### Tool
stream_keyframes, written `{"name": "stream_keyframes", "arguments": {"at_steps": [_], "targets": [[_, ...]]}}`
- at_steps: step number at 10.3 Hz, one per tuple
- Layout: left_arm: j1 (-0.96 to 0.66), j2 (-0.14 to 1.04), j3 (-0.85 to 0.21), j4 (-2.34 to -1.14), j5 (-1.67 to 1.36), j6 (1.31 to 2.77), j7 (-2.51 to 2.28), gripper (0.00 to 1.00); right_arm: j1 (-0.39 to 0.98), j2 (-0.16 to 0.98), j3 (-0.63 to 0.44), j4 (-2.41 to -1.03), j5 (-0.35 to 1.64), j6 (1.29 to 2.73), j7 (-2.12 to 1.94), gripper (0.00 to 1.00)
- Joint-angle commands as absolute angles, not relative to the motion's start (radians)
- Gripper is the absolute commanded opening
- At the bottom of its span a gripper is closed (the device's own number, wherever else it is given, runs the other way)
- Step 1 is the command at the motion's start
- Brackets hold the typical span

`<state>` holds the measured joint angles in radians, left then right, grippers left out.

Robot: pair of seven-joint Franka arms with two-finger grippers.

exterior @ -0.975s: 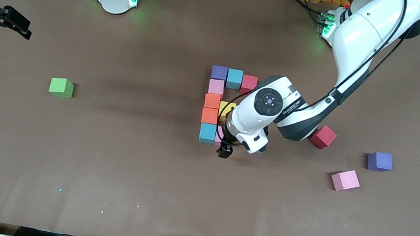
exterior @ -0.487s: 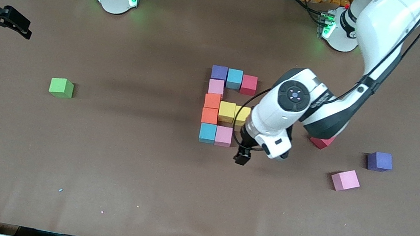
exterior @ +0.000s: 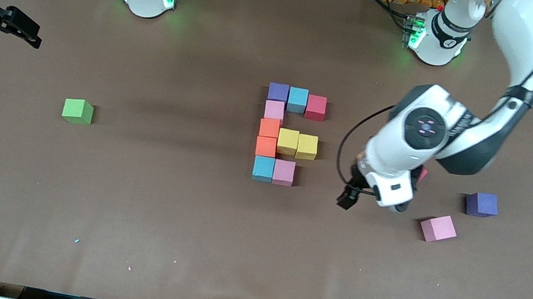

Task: Arrange 11 blocks into digit 3
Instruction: 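Open the left gripper and move it to the red cube, then grasp the red cube with the left gripper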

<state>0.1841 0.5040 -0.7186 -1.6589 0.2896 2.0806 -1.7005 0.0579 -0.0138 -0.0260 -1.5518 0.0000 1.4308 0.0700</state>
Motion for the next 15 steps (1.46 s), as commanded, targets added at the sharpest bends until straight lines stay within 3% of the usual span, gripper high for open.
{"name": "stream_keyframes", "arguments": {"at_steps": [1,5,9,11,15], "targets": [[0.418,0.446,-0.859,-1.753,0.265,1.963,-1.431,1.00,0.069,-0.021,-0.031,-1.551,0.008,1.422,0.077,1.00],[0.500,0.466,-0.854,-1.854,0.342,1.953,-1.295,1.00,0.069,-0.020,-0.032,-1.551,0.008,1.420,0.077,1.00],[0.609,0.508,-0.850,-2.001,0.402,2.078,-1.253,1.00,0.069,-0.017,-0.032,-1.551,0.008,1.420,0.075,1.00],[0.722,0.506,-0.851,-2.112,0.393,2.236,-1.262,1.00,0.069,-0.017,-0.032,-1.551,0.008,1.420,0.075,1.00],[0.726,0.531,-0.850,-2.123,0.390,2.243,-1.278,1.00,0.069,-0.017,-0.032,-1.551,0.008,1.420,0.075,1.00]]}}
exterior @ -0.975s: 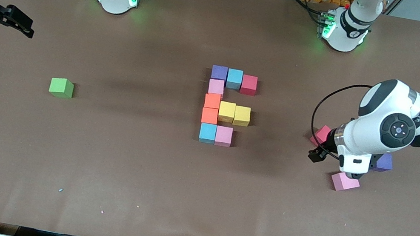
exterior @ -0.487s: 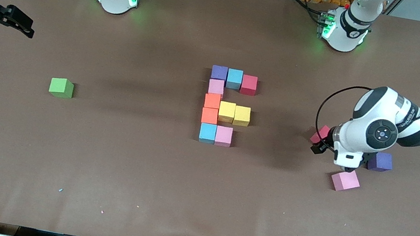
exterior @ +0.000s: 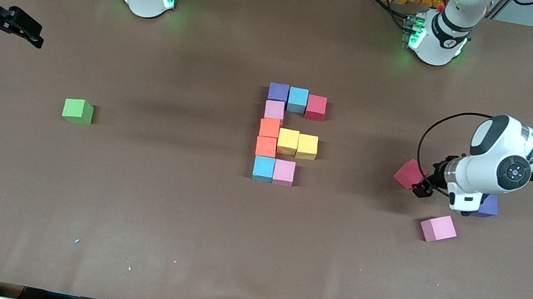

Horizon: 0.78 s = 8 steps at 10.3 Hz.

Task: Arrange 11 blocks into digit 3
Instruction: 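Grasp the red cube with the left gripper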

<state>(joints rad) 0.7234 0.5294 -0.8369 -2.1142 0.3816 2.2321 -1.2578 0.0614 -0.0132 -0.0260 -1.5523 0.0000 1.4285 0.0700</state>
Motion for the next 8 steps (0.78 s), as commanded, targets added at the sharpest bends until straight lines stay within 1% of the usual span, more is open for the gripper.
{"name": "stream_keyframes", "arguments": {"at_steps": [1,6,7,8], "targets": [[0.726,0.544,-0.850,-2.126,0.390,2.243,-1.298,1.00,0.068,-0.017,-0.032,-1.551,0.008,1.420,0.075,1.00],[0.718,0.604,-0.850,-2.117,0.394,2.247,-1.302,1.00,0.069,-0.017,-0.032,-1.549,0.008,1.420,0.074,1.00],[0.718,0.606,-0.850,-2.114,0.394,2.247,-1.304,0.83,0.069,-0.017,-0.032,-1.549,0.008,1.420,0.074,1.00],[0.715,0.610,-0.850,-2.103,0.393,2.247,-1.304,0.59,0.068,-0.017,-0.032,-1.549,0.008,1.419,0.074,1.00]]}}
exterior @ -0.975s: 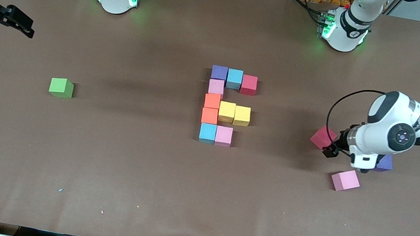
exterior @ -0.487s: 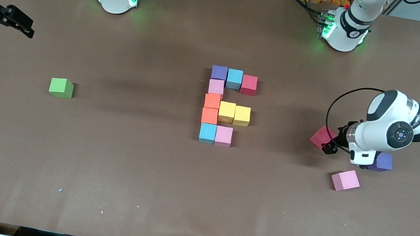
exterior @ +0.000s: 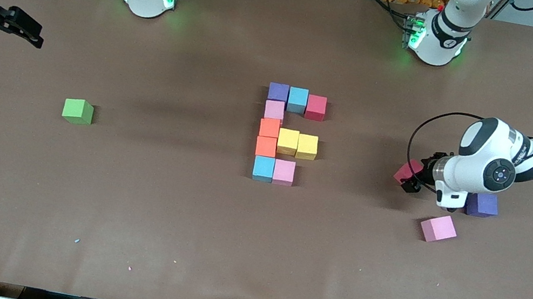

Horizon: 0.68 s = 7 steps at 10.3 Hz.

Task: Arrange 11 blocks into digit 3
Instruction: 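Grasp the red cube with the left gripper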

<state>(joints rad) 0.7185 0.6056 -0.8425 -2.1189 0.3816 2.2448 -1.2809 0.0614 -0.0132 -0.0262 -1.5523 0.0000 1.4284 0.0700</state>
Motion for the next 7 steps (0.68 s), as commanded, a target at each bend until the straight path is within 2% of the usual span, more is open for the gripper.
{"name": "stream_keyframes", "arguments": {"at_steps": [1,3,4,7], "targets": [[0.712,0.614,-0.850,-2.088,0.388,2.246,-1.305,0.32,0.069,-0.017,-0.032,-1.549,0.008,1.420,0.074,1.00],[0.669,0.621,-0.851,-2.021,0.377,2.212,-1.331,0.07,0.068,-0.017,-0.032,-1.551,0.008,1.420,0.074,1.00],[0.619,0.627,-0.851,-1.985,0.365,2.191,-1.400,0.02,0.067,-0.015,-0.032,-1.551,0.008,1.419,0.074,1.00],[0.452,0.701,-0.850,-1.795,0.334,2.111,-1.719,0.02,0.067,-0.015,-0.032,-1.551,0.008,1.420,0.074,1.00]]}}
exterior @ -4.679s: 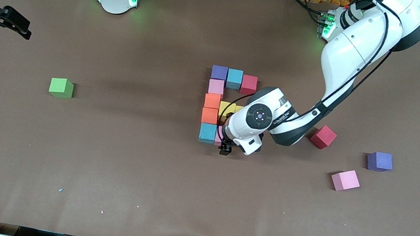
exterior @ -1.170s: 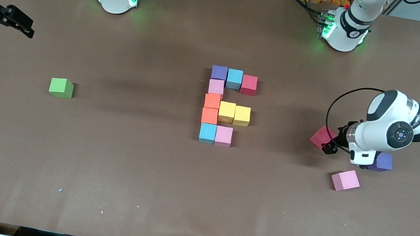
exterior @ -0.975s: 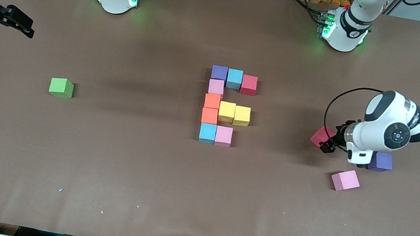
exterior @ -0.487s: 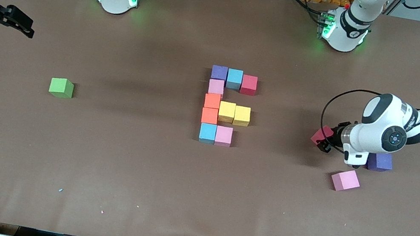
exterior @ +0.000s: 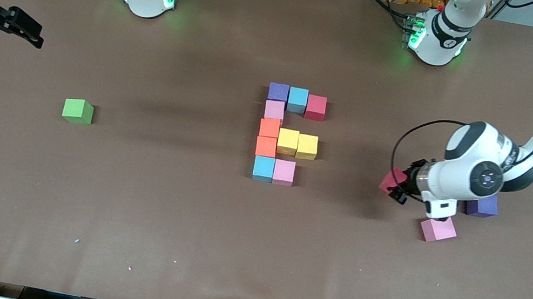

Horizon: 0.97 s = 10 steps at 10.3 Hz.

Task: Arrange 11 blocks into digit 3
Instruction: 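Carry the red cube with the left gripper to the pink cube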

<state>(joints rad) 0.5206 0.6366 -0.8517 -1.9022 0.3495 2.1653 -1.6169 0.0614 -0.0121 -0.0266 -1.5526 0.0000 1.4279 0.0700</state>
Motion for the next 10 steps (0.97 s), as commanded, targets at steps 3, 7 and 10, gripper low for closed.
{"name": "stream_keyframes", "arguments": {"at_steps": [3,7,10], "targets": [[0.234,0.741,-0.755,-1.660,0.322,2.111,-1.958,0.03,0.067,-0.014,-0.032,-1.551,0.006,1.420,0.074,1.00],[0.002,0.779,-0.624,-1.559,0.245,2.111,-2.163,0.05,0.067,-0.012,-0.032,-1.551,0.006,1.420,0.074,1.00],[-0.038,0.821,-0.620,-1.537,0.242,2.126,-2.249,0.06,0.067,-0.012,-0.032,-1.551,0.006,1.420,0.074,1.00]]}}
